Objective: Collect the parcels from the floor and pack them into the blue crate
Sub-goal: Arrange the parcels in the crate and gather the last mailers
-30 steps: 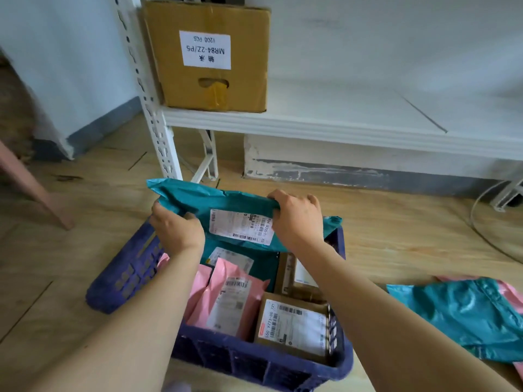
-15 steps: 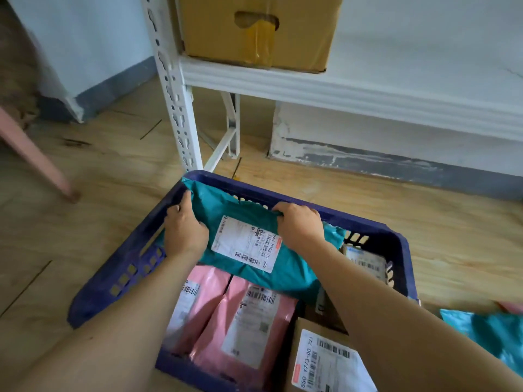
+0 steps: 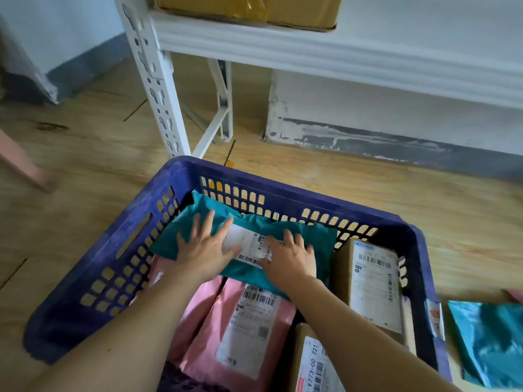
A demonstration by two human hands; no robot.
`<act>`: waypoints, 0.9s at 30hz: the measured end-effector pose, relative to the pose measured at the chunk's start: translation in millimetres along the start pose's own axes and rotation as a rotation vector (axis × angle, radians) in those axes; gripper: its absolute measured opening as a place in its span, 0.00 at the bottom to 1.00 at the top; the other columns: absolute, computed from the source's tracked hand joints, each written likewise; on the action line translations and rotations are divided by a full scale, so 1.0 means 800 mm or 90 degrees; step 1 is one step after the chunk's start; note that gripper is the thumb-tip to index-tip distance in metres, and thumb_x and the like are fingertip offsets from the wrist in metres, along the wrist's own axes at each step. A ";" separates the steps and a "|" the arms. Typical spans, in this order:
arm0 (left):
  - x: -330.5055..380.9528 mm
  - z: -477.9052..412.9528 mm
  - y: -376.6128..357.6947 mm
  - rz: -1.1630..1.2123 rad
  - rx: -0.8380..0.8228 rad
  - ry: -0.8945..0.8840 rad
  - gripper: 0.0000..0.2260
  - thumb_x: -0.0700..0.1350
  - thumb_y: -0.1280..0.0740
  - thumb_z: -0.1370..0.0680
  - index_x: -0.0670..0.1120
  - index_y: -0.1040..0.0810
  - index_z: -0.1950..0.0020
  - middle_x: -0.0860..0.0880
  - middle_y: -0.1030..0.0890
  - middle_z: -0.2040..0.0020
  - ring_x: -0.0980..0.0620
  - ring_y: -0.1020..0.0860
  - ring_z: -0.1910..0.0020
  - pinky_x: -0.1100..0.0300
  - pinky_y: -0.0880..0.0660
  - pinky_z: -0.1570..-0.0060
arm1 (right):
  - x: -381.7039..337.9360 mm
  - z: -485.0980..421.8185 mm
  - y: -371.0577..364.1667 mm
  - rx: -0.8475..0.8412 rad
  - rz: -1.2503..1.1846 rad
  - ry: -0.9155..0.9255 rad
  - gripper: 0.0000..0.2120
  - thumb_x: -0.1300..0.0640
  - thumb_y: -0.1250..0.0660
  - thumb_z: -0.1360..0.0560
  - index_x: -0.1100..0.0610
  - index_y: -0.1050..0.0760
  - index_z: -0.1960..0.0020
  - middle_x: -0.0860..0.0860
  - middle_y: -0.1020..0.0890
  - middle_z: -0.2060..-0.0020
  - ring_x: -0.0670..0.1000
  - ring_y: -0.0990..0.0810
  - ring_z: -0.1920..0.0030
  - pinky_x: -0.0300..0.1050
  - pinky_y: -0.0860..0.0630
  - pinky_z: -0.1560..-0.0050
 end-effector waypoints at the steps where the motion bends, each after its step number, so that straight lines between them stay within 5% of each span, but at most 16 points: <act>1: -0.002 0.000 -0.012 -0.018 -0.046 0.002 0.35 0.70 0.49 0.26 0.61 0.59 0.24 0.51 0.66 0.23 0.44 0.63 0.24 0.34 0.56 0.30 | -0.001 0.000 -0.009 -0.022 -0.015 -0.002 0.28 0.42 0.43 0.22 0.46 0.46 0.25 0.55 0.47 0.24 0.60 0.48 0.25 0.62 0.46 0.28; 5: -0.024 0.007 -0.041 -0.080 -0.135 0.038 0.40 0.75 0.52 0.31 0.61 0.64 0.25 0.50 0.70 0.25 0.43 0.67 0.25 0.33 0.59 0.31 | -0.001 0.003 -0.044 -0.106 -0.070 -0.018 0.31 0.40 0.47 0.21 0.44 0.57 0.23 0.54 0.59 0.23 0.61 0.62 0.24 0.68 0.55 0.29; 14: -0.033 -0.001 -0.062 -0.140 -0.165 0.054 0.36 0.71 0.56 0.26 0.57 0.67 0.25 0.47 0.67 0.24 0.44 0.65 0.24 0.34 0.60 0.30 | 0.005 0.008 -0.078 -0.197 -0.024 -0.026 0.34 0.36 0.50 0.22 0.42 0.65 0.24 0.55 0.66 0.25 0.62 0.65 0.25 0.68 0.60 0.28; 27: -0.041 -0.001 -0.067 -0.121 -0.204 0.065 0.35 0.71 0.56 0.25 0.59 0.66 0.25 0.49 0.66 0.23 0.46 0.65 0.24 0.35 0.60 0.30 | 0.018 0.016 -0.095 -0.228 -0.021 -0.050 0.35 0.33 0.52 0.24 0.42 0.64 0.24 0.55 0.60 0.23 0.60 0.61 0.24 0.60 0.60 0.25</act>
Point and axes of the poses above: each hand's wrist, its own z-axis away from the middle knuckle, its own y-axis out of the back of the hand, x = y × z, the point moved 9 cm from there along -z, towards the middle knuckle
